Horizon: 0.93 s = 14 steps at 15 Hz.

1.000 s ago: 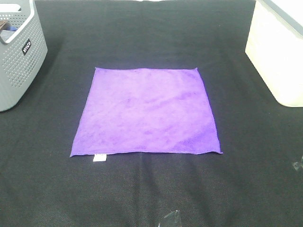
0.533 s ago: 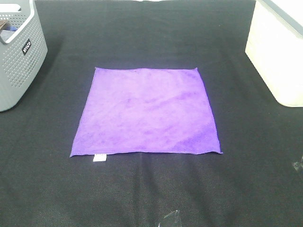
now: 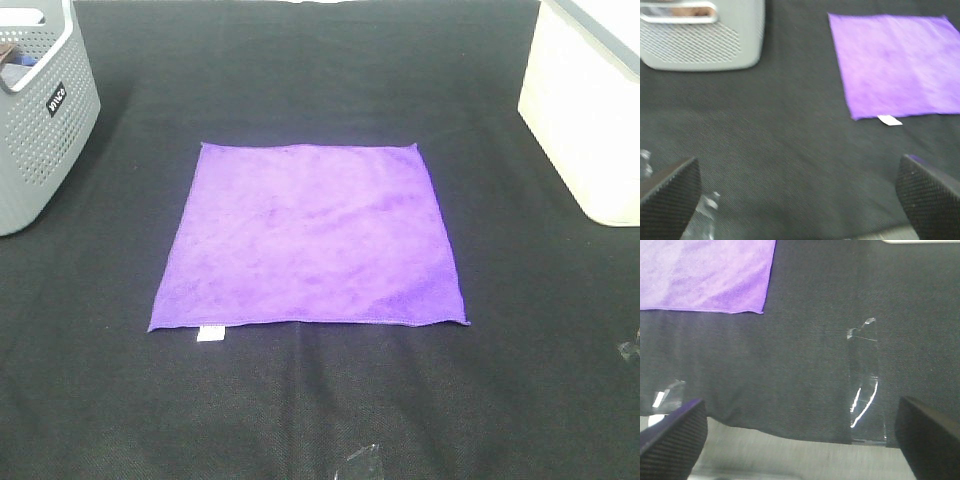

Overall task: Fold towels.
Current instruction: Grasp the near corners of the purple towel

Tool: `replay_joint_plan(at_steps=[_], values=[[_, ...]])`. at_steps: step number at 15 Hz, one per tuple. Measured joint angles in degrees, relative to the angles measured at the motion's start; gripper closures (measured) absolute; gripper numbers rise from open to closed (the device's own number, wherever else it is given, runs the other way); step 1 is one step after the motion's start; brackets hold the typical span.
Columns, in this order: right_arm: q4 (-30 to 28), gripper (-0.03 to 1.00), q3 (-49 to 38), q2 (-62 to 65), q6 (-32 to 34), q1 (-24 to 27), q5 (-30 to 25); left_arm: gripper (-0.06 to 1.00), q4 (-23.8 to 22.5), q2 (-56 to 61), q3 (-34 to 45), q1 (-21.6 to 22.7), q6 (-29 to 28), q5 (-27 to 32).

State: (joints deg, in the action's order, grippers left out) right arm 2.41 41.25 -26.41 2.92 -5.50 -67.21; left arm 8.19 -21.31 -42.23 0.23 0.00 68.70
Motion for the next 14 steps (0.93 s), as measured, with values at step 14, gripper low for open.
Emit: replay_joint_plan(at_steps=[14], values=[[48.2,0.02,14.8,-71.8,-45.4,10.4,16.0,-0.05,41.1,-74.4,-7.8,0.0,41.5,-21.7]])
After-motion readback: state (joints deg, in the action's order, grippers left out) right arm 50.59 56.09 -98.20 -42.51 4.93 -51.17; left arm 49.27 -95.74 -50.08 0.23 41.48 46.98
